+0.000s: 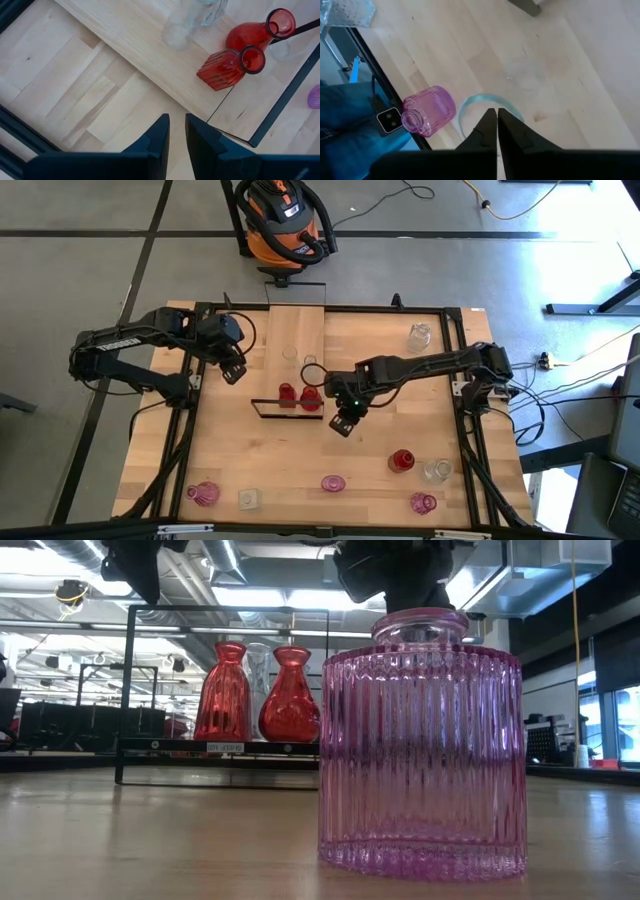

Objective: Sort vases onto shelf
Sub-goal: Put the transparent vase on the shelf

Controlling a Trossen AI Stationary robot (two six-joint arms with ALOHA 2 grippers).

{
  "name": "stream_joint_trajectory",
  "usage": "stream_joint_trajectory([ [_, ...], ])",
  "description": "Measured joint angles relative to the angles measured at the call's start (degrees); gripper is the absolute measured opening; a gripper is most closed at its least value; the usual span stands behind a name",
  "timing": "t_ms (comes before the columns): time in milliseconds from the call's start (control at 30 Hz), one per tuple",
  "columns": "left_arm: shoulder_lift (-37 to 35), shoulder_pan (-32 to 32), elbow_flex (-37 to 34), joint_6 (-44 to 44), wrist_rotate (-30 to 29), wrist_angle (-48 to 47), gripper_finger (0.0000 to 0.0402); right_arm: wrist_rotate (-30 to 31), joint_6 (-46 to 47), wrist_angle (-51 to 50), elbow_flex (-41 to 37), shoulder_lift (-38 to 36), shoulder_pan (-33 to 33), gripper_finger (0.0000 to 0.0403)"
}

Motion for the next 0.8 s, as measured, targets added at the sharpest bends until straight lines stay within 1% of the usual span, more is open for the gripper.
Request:
stream_joint_trajectory([
  [100, -0.01, 0.0, 0.0, -0.01, 0.0, 0.0, 0.0055, 0.0, 0.28, 0.06, 0.0, -0.29, 0.02, 0.0033],
  [267, -0.02, 0.0, 0.0, -0.03, 0.0, 0.0, 0.0055, 0.0, 1.57, 0.04, 0.0, -2.11, 0.02, 0.009],
  [367, 0.0, 0.0, 0.0, -0.03, 0.0, 0.09, 0.0055, 0.08, 2.55, -0.01, 0.0, -3.56, 0.02, 0.0111],
  [433, 0.0, 0.01, 0.0, -0.03, 0.0, 0.46, 0.0055, 0.51, 2.97, -0.07, 0.04, -4.25, 0.02, 0.0117],
  [567, -0.01, 0.01, 0.0, -0.05, -0.02, 0.83, 0.0055, 1.5, 3.37, -0.78, 0.04, -4.66, 0.02, 0.0116],
  [733, 0.0, 0.01, 0.0, -0.03, -0.02, 1.35, 0.0055, 4.95, 2.19, -4.13, 0.0, -4.17, 0.02, 0.0112],
  [800, -0.02, 0.0, 0.0, -0.03, -0.02, 1.51, 0.0055, 5.97, 1.39, -3.89, -0.98, -4.09, 0.0, 0.0111],
])
